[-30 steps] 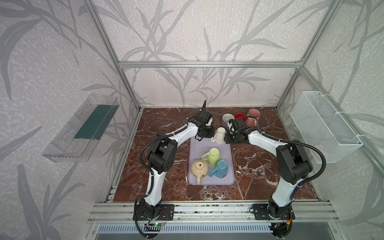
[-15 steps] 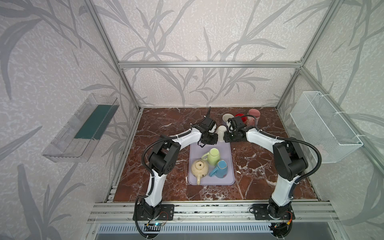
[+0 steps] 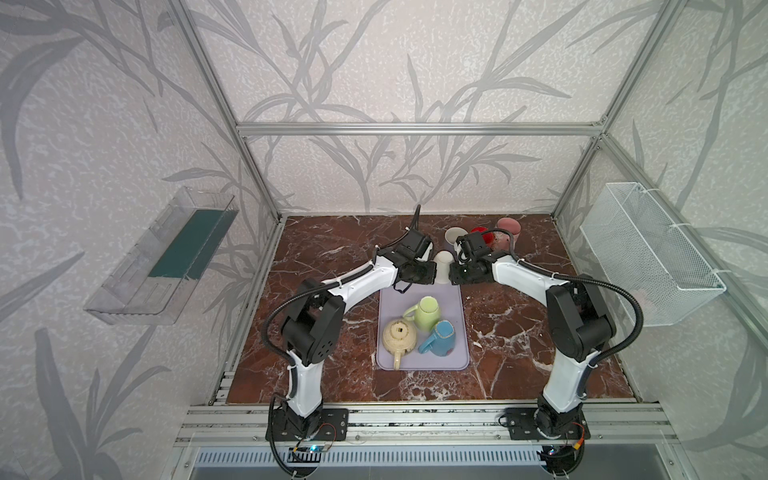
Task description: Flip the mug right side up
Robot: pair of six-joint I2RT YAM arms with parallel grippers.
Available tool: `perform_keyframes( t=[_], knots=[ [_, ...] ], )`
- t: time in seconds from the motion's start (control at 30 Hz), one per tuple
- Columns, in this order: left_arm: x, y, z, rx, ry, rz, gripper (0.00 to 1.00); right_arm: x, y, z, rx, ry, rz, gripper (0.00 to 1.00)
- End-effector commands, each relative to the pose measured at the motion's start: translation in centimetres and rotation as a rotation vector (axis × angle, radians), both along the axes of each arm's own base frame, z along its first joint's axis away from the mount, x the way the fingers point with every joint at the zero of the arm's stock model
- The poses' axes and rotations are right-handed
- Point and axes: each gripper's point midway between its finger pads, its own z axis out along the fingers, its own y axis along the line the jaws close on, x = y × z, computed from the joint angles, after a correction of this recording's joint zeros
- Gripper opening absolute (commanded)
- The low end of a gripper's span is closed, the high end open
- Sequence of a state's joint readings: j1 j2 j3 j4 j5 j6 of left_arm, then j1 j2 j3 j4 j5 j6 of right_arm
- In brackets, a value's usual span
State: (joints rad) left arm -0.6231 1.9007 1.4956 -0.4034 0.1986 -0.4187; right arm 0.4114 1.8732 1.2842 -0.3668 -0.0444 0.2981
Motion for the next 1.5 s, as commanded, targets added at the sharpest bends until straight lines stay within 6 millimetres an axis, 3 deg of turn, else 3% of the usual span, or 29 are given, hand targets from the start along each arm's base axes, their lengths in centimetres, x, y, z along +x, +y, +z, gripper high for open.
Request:
perform_keyframes(
  t=[0.0,0.23,0.5,0.93,1.23,1.47],
  knots=[
    [1.6,2.1,0.6,0.040,-0.014,0.048,0.09,-0.3,-0.5,1.1,-0.009,-0.019,-0.003,0.49],
    [4.0,0.7,-1.6,0.051,0.036,0.031,0.08,-0.3,-0.8,1.5,-0.020,-0.026,-0.011,0.49],
    [4.9,-0.7,-3.8,0.049,0.069,0.007,0.08,0.1,-1.1,0.9,-0.028,-0.009,-0.024,0.49],
    [2.5,-2.3,-5.1,0.008,0.102,-0.019,0.07,0.7,-0.7,0.2,-0.023,0.002,-0.017,0.49],
    [0.3,-3.9,-4.8,-0.028,0.090,-0.040,0.06,1.1,-0.4,0.1,-0.016,0.005,-0.018,0.49],
    [-0.1,-4.9,-4.3,-0.039,0.078,-0.056,0.06,0.8,-1.0,0.7,-0.027,0.000,-0.039,0.49]
  ],
)
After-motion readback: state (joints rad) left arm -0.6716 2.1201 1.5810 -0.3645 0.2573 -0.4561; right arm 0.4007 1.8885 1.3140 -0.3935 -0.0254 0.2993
